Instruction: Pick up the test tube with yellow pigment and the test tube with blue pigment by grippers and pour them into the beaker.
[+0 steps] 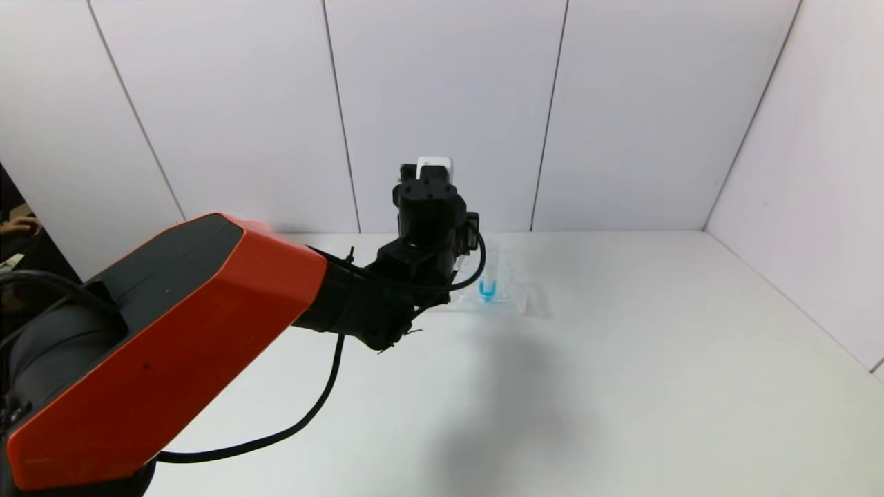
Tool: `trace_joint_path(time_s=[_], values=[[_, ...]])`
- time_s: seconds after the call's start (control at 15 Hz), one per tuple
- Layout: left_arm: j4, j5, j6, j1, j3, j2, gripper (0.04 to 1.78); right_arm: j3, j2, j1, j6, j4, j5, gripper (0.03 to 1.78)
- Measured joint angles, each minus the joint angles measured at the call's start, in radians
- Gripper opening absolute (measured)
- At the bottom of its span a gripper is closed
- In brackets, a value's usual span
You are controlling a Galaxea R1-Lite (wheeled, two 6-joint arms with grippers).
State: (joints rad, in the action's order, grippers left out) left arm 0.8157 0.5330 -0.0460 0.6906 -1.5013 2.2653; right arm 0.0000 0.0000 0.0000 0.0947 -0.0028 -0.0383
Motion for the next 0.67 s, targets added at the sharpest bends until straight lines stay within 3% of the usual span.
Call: trace_joint_path(time_s=[0.67], values=[[-0.194,0.007,0.038,0.021,-0.034,-0.197,0.53,0.000,0.000,0.000,0.000,0.000,0.000,1.77]])
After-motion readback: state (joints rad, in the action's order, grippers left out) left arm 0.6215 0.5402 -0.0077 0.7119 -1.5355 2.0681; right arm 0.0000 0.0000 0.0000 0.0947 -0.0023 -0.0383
